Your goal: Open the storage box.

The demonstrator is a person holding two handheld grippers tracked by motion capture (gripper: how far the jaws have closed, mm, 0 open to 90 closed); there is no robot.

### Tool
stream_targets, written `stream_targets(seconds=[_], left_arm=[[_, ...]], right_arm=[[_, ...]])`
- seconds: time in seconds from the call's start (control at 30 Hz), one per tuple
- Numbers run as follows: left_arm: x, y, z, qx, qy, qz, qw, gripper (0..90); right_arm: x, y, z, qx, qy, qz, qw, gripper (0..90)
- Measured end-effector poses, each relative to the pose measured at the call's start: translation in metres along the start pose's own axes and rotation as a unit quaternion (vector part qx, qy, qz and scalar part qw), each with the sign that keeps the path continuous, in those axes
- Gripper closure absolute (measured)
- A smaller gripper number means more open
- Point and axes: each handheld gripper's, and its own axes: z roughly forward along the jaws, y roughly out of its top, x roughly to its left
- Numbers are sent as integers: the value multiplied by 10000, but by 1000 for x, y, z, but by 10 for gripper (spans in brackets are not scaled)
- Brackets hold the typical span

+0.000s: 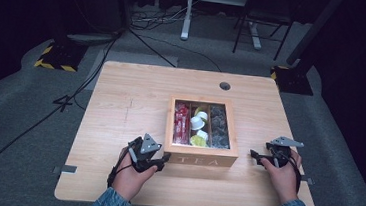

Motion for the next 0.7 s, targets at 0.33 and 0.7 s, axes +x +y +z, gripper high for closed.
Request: stream_targets(seconds=[0.33,0.7], left_arm=[[-1,-1,1,109,9,186,9998,640],[-2,1,-3,70,36,244,9997,703]], right_arm=[[0,0,0,3,17,-14,10000,205],[0,1,1,3,22,-22,10000,206]])
